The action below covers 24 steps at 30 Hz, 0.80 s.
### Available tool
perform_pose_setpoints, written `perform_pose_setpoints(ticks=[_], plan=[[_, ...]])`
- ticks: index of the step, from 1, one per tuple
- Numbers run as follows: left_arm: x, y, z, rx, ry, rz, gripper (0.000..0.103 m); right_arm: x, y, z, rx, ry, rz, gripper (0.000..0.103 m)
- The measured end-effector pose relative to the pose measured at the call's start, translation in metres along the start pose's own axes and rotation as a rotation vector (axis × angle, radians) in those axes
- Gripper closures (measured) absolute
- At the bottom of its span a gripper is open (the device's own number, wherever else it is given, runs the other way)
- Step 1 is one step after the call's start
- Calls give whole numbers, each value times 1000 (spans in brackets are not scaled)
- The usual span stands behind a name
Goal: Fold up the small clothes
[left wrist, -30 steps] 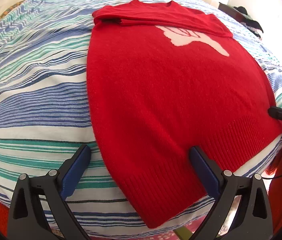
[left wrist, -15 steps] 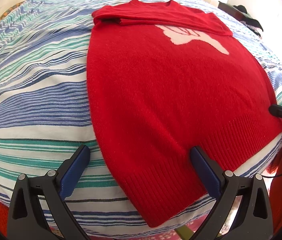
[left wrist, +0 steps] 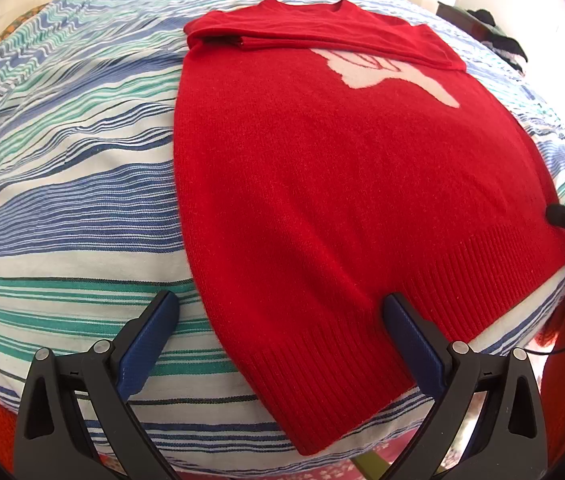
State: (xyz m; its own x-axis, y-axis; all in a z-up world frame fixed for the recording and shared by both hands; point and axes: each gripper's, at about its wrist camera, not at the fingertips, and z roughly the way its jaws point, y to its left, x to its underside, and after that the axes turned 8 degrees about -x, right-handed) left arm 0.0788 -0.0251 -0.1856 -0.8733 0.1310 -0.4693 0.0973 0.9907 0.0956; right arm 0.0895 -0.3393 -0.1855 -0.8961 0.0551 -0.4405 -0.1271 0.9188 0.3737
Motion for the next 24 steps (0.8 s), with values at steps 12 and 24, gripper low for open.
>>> perform_pose_setpoints(ticks=[12, 24], plan=[[2, 0, 2, -7, -1, 4, 1, -3, 22, -55, 72, -265, -92, 33], [1, 0, 2, -9, -1, 5, 1, -3, 12, -57, 94, -281, -41, 32]])
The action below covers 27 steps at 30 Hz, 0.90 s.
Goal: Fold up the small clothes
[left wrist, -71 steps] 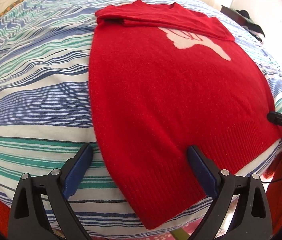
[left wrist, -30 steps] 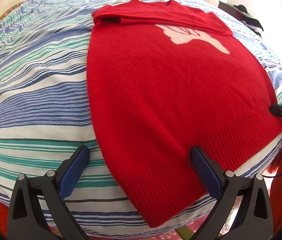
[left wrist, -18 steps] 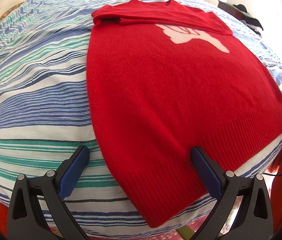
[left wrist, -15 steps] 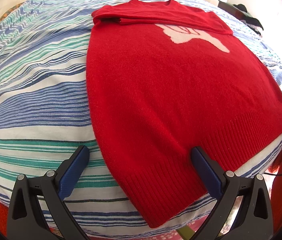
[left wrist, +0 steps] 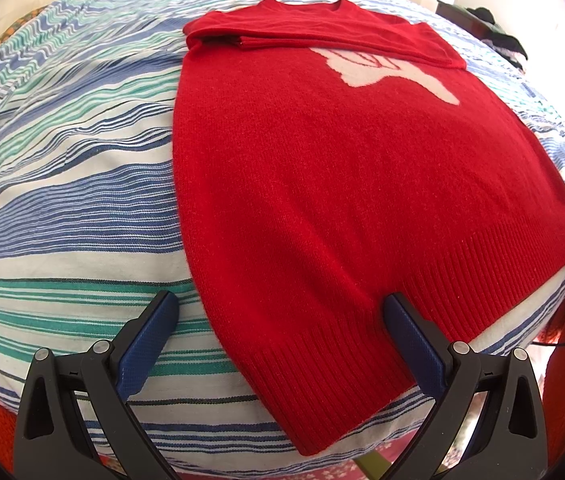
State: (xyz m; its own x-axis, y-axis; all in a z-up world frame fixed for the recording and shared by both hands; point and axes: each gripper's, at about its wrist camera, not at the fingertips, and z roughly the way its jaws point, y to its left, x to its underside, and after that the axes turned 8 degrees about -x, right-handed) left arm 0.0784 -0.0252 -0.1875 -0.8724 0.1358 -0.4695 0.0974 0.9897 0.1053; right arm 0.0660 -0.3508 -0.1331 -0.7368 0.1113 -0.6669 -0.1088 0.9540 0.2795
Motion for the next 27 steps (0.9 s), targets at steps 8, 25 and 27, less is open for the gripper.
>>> perform_pose_setpoints(ticks=[8, 25, 27], plan=[[0, -1, 0, -1, 0, 0, 1, 0, 0, -1, 10, -11, -2, 32], [0, -1, 0, -3, 0, 1, 1, -1, -3, -2, 15, -18, 3, 32], [0, -1, 0, -4, 0, 1, 1, -1, -3, -2, 15, -19, 2, 32]])
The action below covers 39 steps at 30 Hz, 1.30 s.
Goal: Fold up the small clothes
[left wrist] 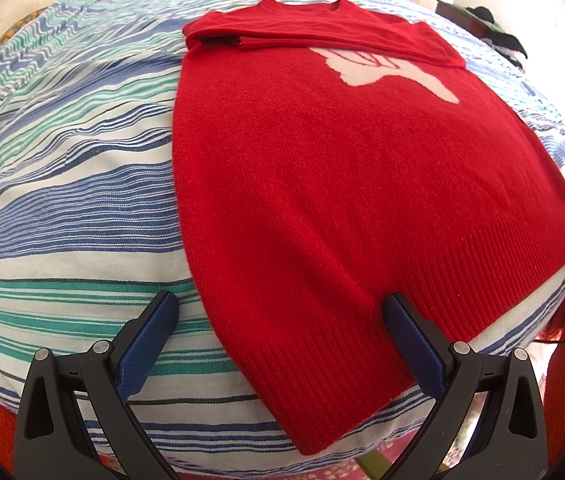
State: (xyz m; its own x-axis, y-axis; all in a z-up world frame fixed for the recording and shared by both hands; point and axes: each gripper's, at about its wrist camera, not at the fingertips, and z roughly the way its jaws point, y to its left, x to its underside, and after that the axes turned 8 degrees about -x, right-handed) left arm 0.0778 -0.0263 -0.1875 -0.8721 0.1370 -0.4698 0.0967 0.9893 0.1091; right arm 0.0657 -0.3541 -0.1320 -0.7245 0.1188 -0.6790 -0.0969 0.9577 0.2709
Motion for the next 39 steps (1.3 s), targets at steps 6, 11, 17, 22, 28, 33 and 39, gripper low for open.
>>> perform_pose_setpoints(ticks=[6, 11, 17, 22, 28, 33, 39], plan=[[0, 0, 0, -1, 0, 0, 1, 0, -1, 0, 1, 0, 2, 32], [0, 0, 0, -1, 0, 1, 1, 0, -1, 1, 2, 2, 3, 32], [0, 0, 0, -2, 0, 1, 1, 0, -1, 1, 2, 2, 3, 32], [0, 0, -1, -2, 0, 1, 1, 0, -1, 1, 2, 3, 4, 32], [0, -1, -1, -3, -1, 2, 1, 1, -3, 0, 5, 2, 8, 32], [0, -1, -1, -3, -1, 2, 1, 1, -3, 1, 5, 4, 10, 32], [0, -1, -1, -4, -1, 2, 1, 2, -3, 2, 5, 8, 15, 32]])
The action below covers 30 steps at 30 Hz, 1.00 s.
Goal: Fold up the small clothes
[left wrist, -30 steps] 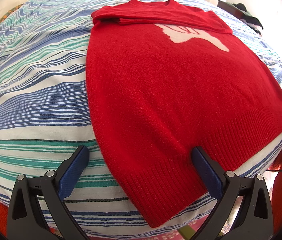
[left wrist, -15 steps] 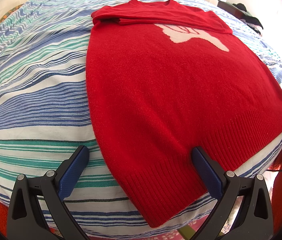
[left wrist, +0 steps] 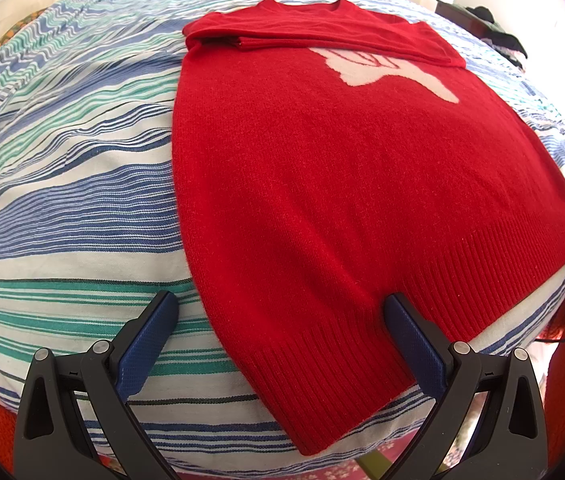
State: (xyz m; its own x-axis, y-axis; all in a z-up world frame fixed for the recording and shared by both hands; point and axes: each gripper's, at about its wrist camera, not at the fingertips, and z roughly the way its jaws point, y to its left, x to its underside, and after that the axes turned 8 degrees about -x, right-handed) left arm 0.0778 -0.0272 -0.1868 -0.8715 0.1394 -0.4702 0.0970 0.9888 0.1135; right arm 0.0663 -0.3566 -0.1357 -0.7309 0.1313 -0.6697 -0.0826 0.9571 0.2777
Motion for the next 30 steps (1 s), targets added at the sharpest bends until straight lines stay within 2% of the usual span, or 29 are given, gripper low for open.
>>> perform_pose_setpoints(ticks=[30], plan=[[1, 0, 0, -3, -1, 2, 1, 0, -1, 3, 2, 10, 5, 32]])
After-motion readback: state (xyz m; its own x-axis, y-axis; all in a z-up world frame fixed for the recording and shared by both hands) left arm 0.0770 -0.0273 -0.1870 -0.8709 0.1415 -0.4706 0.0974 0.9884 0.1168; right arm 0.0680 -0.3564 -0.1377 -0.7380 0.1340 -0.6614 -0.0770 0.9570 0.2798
